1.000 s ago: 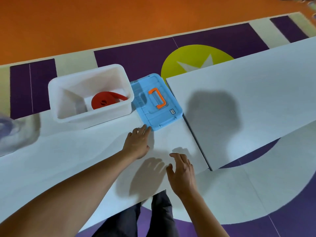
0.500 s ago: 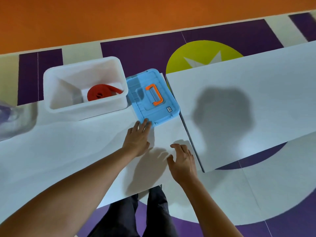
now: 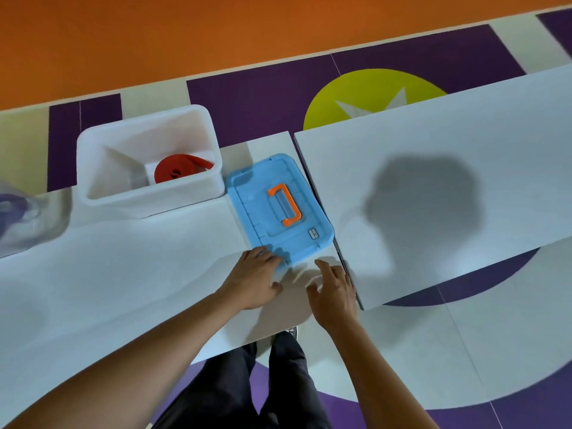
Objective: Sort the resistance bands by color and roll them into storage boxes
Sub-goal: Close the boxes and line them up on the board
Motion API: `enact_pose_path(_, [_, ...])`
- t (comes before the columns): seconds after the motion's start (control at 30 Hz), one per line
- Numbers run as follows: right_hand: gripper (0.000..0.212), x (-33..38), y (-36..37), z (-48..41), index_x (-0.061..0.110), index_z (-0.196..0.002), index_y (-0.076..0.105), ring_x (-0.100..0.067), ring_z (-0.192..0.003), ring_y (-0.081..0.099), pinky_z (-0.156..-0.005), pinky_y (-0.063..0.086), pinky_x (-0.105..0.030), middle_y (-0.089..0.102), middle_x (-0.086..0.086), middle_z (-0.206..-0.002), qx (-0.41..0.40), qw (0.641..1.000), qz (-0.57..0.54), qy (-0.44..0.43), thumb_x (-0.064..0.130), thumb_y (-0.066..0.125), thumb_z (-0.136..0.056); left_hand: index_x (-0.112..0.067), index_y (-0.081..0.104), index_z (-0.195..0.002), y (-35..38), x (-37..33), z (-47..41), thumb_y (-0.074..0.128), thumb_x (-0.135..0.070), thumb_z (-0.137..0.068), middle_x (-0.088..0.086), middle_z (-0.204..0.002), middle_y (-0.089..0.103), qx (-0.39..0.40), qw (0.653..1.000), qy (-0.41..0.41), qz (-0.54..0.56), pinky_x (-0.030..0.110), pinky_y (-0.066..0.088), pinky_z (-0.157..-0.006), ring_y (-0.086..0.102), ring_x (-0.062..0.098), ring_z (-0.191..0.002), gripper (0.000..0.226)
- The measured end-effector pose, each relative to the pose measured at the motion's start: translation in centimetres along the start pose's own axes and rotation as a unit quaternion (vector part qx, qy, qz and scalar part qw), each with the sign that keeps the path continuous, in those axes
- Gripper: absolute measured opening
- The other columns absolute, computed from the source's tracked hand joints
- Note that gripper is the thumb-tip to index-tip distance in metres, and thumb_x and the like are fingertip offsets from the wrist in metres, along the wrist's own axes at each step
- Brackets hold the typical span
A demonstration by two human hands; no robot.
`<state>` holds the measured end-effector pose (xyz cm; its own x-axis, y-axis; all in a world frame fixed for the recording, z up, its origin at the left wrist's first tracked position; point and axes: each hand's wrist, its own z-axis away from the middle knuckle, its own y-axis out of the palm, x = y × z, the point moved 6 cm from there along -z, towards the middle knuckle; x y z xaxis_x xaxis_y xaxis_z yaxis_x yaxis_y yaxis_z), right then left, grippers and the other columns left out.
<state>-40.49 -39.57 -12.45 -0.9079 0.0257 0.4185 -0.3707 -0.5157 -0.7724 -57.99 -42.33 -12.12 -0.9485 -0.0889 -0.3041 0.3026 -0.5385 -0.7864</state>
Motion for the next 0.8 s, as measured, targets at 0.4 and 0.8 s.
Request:
enact_pose_path(0.4, [0.056, -0.2, 1.0, -0.2, 0.032, -0.153, 0.038, -0.028, -0.138, 0.039, -0.114, 0.029, -0.043, 0.044, -0.004, -0.151, -0.002, 0.996, 0.076, -0.036, 0.041, 0.054, -0.100, -0.016, 0.059, -0.137, 0.7, 0.1, 3.1, 0.064, -0.016, -0.092, 0.007, -0.137, 0.059, -0.075, 0.970, -0.060, 0.222, 0.038, 0.042, -0.106, 0.056, 0.029, -0.123, 0.045])
enact_pose_path(0.8, [0.076, -0.7, 1.1, -1.9, 0.032, -0.159, 0.021, -0.031, -0.133, 0.048, -0.109, 0.045, -0.048, 0.049, -0.011, -0.146, 0.032, 0.994, -0.108, 0.012, 0.034, 0.060, -0.095, -0.012, 0.024, -0.159, -1.3, 11.8, 3.2, 0.059, -0.017, -0.098, 0.015, -0.153, 0.040, -0.099, 0.894, -0.275, 0.339, 0.040, 0.041, -0.107, 0.045, 0.034, -0.139, 0.070])
